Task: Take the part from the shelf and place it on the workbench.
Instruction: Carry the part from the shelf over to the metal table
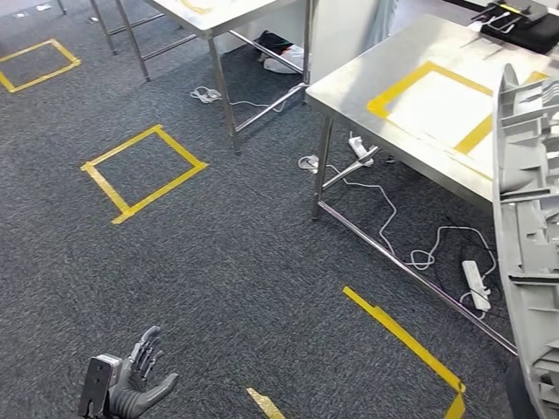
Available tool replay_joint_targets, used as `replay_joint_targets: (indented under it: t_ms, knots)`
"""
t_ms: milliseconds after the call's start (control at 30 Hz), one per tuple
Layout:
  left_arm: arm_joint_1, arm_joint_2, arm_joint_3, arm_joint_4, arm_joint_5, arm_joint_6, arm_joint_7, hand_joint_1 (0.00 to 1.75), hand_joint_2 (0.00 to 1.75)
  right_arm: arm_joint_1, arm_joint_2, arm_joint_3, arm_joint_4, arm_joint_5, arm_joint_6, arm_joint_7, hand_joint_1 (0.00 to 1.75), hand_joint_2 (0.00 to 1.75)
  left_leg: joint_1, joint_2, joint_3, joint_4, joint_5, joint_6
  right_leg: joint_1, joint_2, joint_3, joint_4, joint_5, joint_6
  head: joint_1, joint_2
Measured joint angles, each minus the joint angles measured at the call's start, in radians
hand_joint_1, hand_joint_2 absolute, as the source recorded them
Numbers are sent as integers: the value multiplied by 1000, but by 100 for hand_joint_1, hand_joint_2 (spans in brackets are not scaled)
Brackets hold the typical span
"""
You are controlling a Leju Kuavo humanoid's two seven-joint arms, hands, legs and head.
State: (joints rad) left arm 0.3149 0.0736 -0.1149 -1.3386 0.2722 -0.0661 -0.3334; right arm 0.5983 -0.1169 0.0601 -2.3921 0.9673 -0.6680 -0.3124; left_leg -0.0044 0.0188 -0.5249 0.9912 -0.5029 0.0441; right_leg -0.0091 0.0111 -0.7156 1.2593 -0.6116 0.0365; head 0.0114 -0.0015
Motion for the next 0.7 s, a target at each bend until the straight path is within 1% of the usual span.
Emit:
replay_joint_targets:
  t_ms: [33,67,100,133,167,200,233,300,333,367,400,433,467,500,533,567,600,633,667,700]
  knots:
    - [0,-2,1,2,-1,-2,0,0,175,1,-2,2,0,15,0,26,175,175,1,11,3,0,-4,-3,-4,-4,-15,27,0,7,0,0]
    - [0,-4,3,3,-4,-4,0,0,175,2,-5,7,0,32,0,57,175,175,4,19,7,0,-8,-8,-8,-7,-10,14,20,13,0,0]
    - [0,-6,5,4,-7,-6,0,0,175,3,-12,13,0,49,0,91,175,175,7,25,14,0,-14,-14,-13,-11,16,-37,54,20,0,0]
    - [-1,-9,8,5,-10,-8,0,0,175,4,-22,21,0,64,0,126,175,175,11,31,22,1,-21,-21,-18,-18,55,-108,86,27,0,0]
    - [-2,-11,12,6,-13,-10,0,0,175,5,-34,30,0,75,0,154,175,175,12,36,29,2,-29,-28,-19,-23,94,-171,107,29,1,0]
    - [-3,-12,17,7,-16,-12,0,0,175,6,-46,39,0,84,0,178,175,175,11,41,35,3,-35,-34,-20,-26,123,-216,116,25,2,0]
    - [-5,-13,21,7,-18,-14,0,0,175,8,-58,48,-1,93,0,200,175,175,10,43,39,4,-40,-40,-19,-27,139,-236,112,17,1,0]
    - [-8,-15,27,7,-24,-20,0,0,175,12,-79,65,-2,115,0,246,175,175,10,45,46,3,-47,-49,-14,-22,145,-237,102,-7,-1,0]
    - [-10,-17,30,7,-27,-23,1,0,175,14,-91,73,-2,129,0,271,175,175,12,40,49,6,-52,-54,-13,-20,148,-237,97,-15,-2,0]
    - [-10,-19,33,7,-30,-26,1,0,175,16,-101,82,-3,142,0,292,175,175,15,30,43,26,-63,-58,-13,-18,154,-238,93,-23,-3,0]
    - [-10,-21,35,7,-32,-29,2,0,175,17,-111,89,-3,153,0,307,175,175,16,18,23,69,-81,-61,-13,-16,162,-239,88,-30,-5,0]
    - [-9,-22,38,8,-33,-30,2,0,175,17,-120,96,-4,160,0,317,175,175,17,5,-11,135,-104,-62,-12,-14,170,-240,82,-36,-7,0]
    - [-8,-23,41,8,-34,-31,2,0,175,16,-126,102,-4,165,0,323,175,175,16,-3,-59,214,-128,-61,-11,-11,179,-240,74,-41,-8,0]
    - [-6,-23,43,9,-35,-31,2,0,175,16,-132,107,-4,171,0,330,175,175,15,-7,-107,286,-141,-59,-8,-7,188,-240,65,-43,-8,0]
    - [-4,-24,45,9,-37,-32,3,0,175,16,-139,113,-4,179,0,342,175,175,12,-8,-146,330,-135,-55,-6,-2,200,-240,54,-44,-8,0]
    - [-3,-24,47,10,-39,-34,3,0,175,16,-147,118,-4,191,0,360,175,175,8,-9,-168,334,-105,-49,-4,2,212,-240,42,-45,-8,0]
    - [-2,-25,50,11,-43,-37,4,0,175,17,-156,124,-4,205,0,380,175,175,3,-11,-172,297,-55,-40,-3,7,227,-241,29,-46,-8,0]
    - [-1,-26,53,11,-46,-39,4,0,175,17,-166,130,-4,219,0,400,175,175,-5,-13,-161,232,3,-30,-3,10,242,-242,16,-46,-8,0]
    - [0,-26,57,12,-48,-41,5,0,175,16,-176,135,-4,231,0,416,175,175,-13,-16,-146,172,42,-19,-4,12,255,-245,5,-44,-7,0]
    - [0,-27,62,12,-50,-43,6,0,175,16,-185,140,-4,241,0,428,175,175,-20,-19,-128,121,62,-9,-5,16,267,-250,-5,-41,-7,0]
